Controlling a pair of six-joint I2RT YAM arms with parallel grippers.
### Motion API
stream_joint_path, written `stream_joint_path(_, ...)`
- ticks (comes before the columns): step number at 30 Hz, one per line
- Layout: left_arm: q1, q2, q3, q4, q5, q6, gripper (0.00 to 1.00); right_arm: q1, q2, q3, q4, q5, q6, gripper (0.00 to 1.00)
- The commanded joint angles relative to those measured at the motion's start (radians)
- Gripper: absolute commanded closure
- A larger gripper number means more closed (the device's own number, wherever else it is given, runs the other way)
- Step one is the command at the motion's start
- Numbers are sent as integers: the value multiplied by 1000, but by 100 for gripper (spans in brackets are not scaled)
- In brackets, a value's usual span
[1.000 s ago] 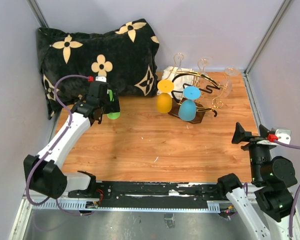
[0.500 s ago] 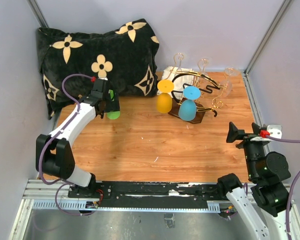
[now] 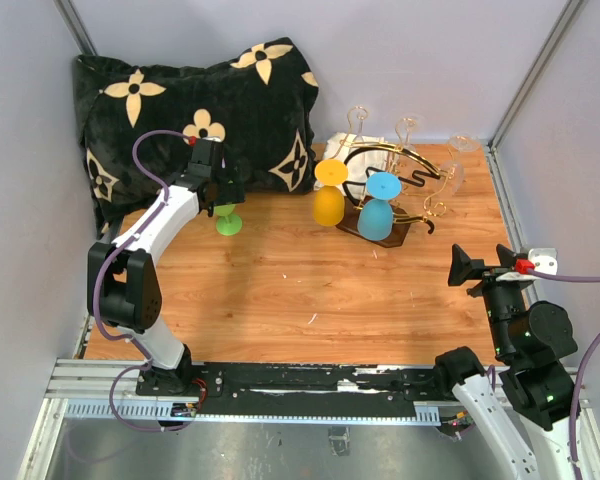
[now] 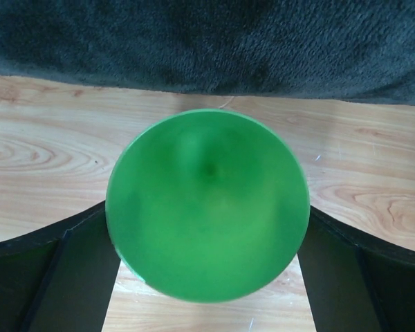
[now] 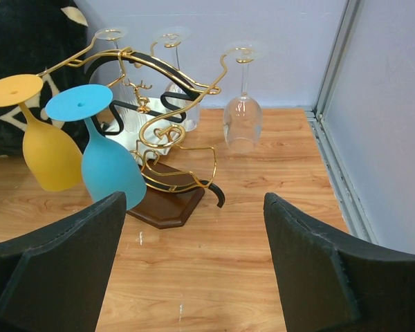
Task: Place the wine glass upside down on the wine glass rack
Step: Turn the wine glass upside down at the wine rack, then pick up the wine glass at the center of the board.
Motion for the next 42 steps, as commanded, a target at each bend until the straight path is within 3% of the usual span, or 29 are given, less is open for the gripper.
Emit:
stream_joint_path(1,5,31,48,8,-11,24,0,-14,-13,-12,20,-23,27,19)
stream_joint_path(8,5,38,82,2,-14,36,3,-13,-27,-25,17,-11,37,19)
stream_joint_path(20,4,22,67,1,5,37,22,-14,-23,-32,3,-47,44,19)
stream_joint_path(28,-67,-148,-15,-26,75,53,20,-14,94,22,-81,-287,-79,20)
stream_joint_path(36,-162,-426,-193,-5,130,-9,21,-14,193,7,41,-607,158,22)
stream_joint_path(42,-230,-545,-244,-8,137,-19,22,3,228,-43,109,-636,272,25)
